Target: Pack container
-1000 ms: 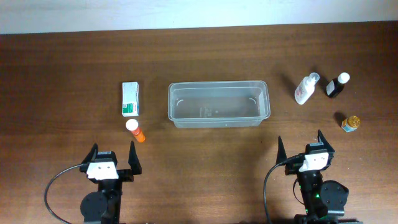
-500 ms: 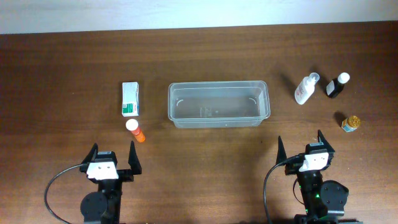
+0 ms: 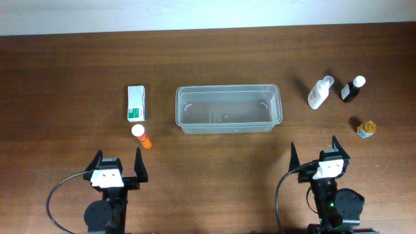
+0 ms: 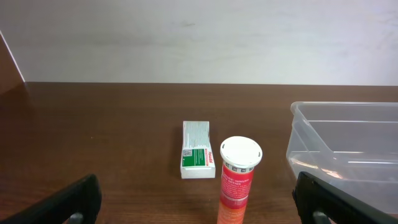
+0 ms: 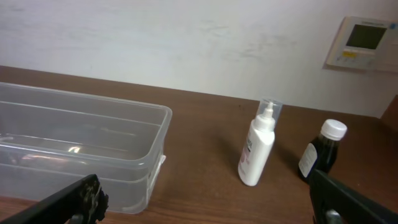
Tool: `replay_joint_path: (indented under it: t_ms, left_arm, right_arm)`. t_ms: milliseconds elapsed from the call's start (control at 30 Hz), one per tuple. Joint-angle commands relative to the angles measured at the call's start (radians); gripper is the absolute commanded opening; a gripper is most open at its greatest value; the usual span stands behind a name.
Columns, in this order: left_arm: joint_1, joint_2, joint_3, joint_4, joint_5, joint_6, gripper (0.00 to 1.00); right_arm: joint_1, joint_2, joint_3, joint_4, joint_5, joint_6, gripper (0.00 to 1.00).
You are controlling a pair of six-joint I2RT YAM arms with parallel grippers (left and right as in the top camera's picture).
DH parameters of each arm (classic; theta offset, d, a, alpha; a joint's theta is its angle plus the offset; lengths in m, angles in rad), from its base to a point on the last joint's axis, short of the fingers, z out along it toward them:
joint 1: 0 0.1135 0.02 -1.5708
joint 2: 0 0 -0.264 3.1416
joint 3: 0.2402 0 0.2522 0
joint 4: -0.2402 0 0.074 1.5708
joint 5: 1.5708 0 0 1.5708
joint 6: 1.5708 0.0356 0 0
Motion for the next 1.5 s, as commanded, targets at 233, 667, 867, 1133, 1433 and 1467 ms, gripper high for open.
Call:
replay_joint_path:
  t_ms: [233, 667, 867, 1133, 1433, 1467]
  left_arm:
    - [0.005, -0.006, -0.007, 0.004, 0.011, 0.015, 0.99]
    - [0.005, -0.006, -0.007, 0.004, 0.011, 0.015, 0.99]
    - [0.005, -0.006, -0.007, 0.004, 0.011, 0.015, 0.99]
    - [0.005, -0.006, -0.007, 0.004, 0.010, 0.015, 0.99]
    - [0.005, -0.006, -0.007, 0.004, 0.010, 0.015, 0.99]
    - [0.005, -0.006, -0.007, 0.004, 0.010, 0.015, 0.99]
  right_arm:
    - [0.009, -0.008, 0.009, 0.152, -0.092, 0.019, 0.98]
    - [0.006, 0.268, 0.468, -0.061, 0.036, -0.026, 0.98]
    - [-0.018, 0.776, 0.944, -0.453, 0.175, -0.027, 0.99]
    - [-0.133, 1.360, 1.591, -0.904, 0.014, -0.026, 0.98]
    - [-0.135, 1.651, 1.720, -0.982, 0.014, -0.019, 0.98]
    - [-0.135, 1.674, 1.720, -0.982, 0.014, -0.020, 0.98]
